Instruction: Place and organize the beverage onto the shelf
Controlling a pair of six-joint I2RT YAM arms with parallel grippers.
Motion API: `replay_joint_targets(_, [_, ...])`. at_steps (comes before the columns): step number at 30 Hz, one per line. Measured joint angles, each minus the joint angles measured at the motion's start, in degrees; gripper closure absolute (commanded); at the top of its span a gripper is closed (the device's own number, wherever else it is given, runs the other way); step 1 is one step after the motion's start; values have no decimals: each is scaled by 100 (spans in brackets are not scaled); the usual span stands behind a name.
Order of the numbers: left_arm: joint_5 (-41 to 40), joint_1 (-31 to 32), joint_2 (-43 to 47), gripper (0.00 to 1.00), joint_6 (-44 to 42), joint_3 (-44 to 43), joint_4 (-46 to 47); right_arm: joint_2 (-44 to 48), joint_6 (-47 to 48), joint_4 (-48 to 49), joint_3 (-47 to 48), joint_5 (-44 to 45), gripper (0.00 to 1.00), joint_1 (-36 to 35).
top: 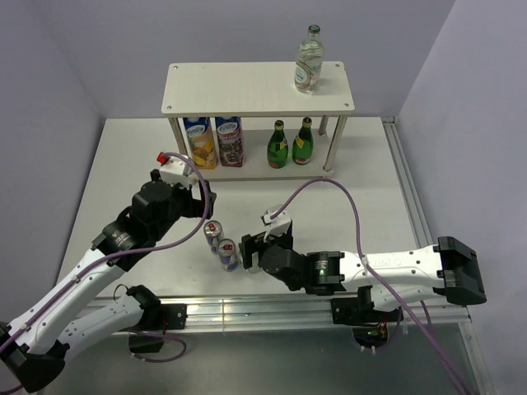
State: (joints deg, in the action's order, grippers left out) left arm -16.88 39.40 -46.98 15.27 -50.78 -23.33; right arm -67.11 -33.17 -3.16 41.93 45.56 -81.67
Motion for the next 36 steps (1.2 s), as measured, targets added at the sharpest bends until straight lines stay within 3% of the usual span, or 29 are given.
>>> replay_joint_targets(9, [-55,0,0,1,0,0,-2,-219,-44,507,-188,-212,36,352])
replay_joint_targets(14, [-61,-11,0,1,0,0,-2,-361,-94,669,-188,-315,43,393])
replay_joint_targets(23, [-61,-28,0,1,0,0,-2,-442,-114,743,-168,-249,75,435])
replay_joint_targets(28, [-61,-33,0,1,0,0,0,-450,-103,503,-48,-232,99,446])
replay_joint_targets(36, [-61,-50,0,1,0,0,-2,-424,367,-647,619,-125,100,638])
